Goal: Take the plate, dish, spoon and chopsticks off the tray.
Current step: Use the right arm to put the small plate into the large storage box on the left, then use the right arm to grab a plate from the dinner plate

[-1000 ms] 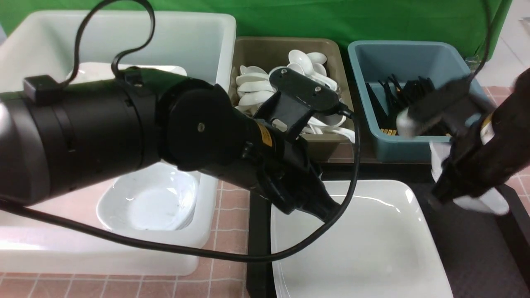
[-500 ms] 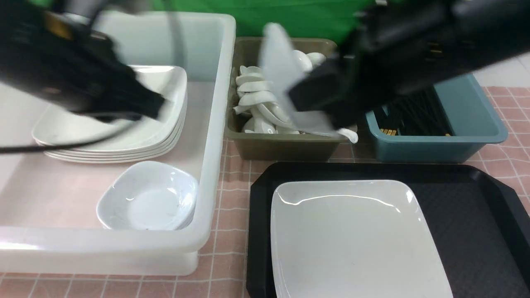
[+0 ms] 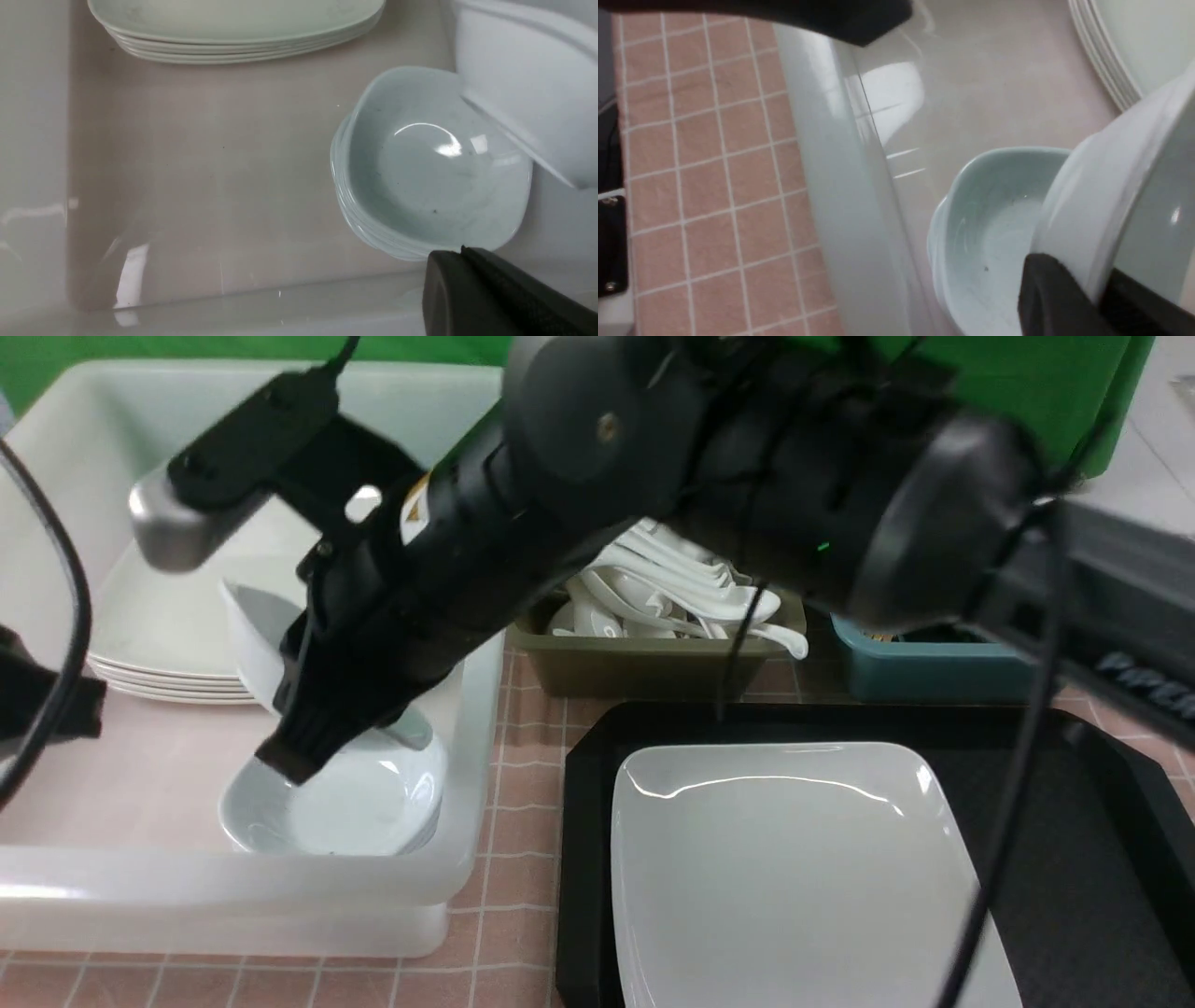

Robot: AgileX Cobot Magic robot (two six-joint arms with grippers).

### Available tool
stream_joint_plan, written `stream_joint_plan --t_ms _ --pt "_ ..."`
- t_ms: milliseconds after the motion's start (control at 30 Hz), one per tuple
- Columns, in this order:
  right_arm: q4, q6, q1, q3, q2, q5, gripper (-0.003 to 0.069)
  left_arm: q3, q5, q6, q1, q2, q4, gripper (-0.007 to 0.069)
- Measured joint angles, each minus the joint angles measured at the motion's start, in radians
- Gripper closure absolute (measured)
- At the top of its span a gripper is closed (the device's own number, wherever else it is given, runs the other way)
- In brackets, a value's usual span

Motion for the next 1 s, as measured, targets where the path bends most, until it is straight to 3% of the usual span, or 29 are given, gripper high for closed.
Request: stream_joint_plan --t_ms 167,233,267,300,400,467,567,667,733,800,833,867,900,933,1000 --pt "-0.046 0.000 0.006 -0.008 0.075 -0.010 0.0519 0.015 -0.022 0.000 0.000 -0.015 -0.001 0.0627" --pt "-0.053 0.000 0.011 -0.008 0.092 -0.014 0.0397 0.018 -0.035 0.000 0.001 -0.015 -0.005 0.0627" --pt "-0.055 0.000 0.014 -0.008 0.094 -0.014 0.0385 0.018 -0.035 0.000 0.001 -0.015 -0.005 0.0627" --pt "-0.058 0.004 0.018 -0.008 0.095 -0.013 0.0292 0.019 -0.041 0.000 0.001 -0.015 -0.005 0.0627" --pt "-0.058 0.012 0.027 -0.010 0.087 -0.002 0.0154 0.019 -0.049 0.000 0.001 -0.015 -0.006 0.0627" --pt "-0.059 0.019 0.028 -0.010 0.064 0.025 0.0099 0.019 -0.058 0.002 0.002 -0.015 -0.008 0.0627" --pt "-0.065 0.025 0.027 -0.010 0.013 0.052 0.0085 0.019 -0.074 0.022 0.002 -0.015 -0.015 0.0627" --pt "-0.120 0.048 0.022 -0.010 -0.088 0.111 0.0126 0.019 -0.094 0.063 0.002 -0.015 -0.065 0.0627" --pt "-0.181 0.086 0.008 -0.013 -0.154 0.166 0.0214 0.019 -0.103 0.108 0.002 -0.013 -0.135 0.0627" --pt "-0.248 0.126 -0.022 -0.015 -0.203 0.234 0.0363 0.019 -0.113 0.159 -0.003 -0.008 -0.203 0.0627" --pt "-0.259 0.134 -0.031 -0.015 -0.214 0.251 0.0403 0.019 -0.114 0.173 -0.005 -0.006 -0.220 0.0627" --pt "-0.287 0.160 -0.074 -0.017 -0.248 0.317 0.0527 0.019 -0.121 0.220 -0.018 0.005 -0.270 0.0627" --pt "-0.298 0.178 -0.111 -0.017 -0.267 0.367 0.0581 0.019 -0.124 0.242 -0.035 0.016 -0.295 0.0627" --pt "-0.306 0.204 -0.162 -0.006 -0.294 0.387 0.0622 0.019 -0.132 0.256 -0.065 0.031 -0.311 0.0627" --pt "-0.305 0.242 -0.256 0.040 -0.332 0.387 0.0629 0.019 -0.154 0.269 -0.131 0.062 -0.311 0.0627"
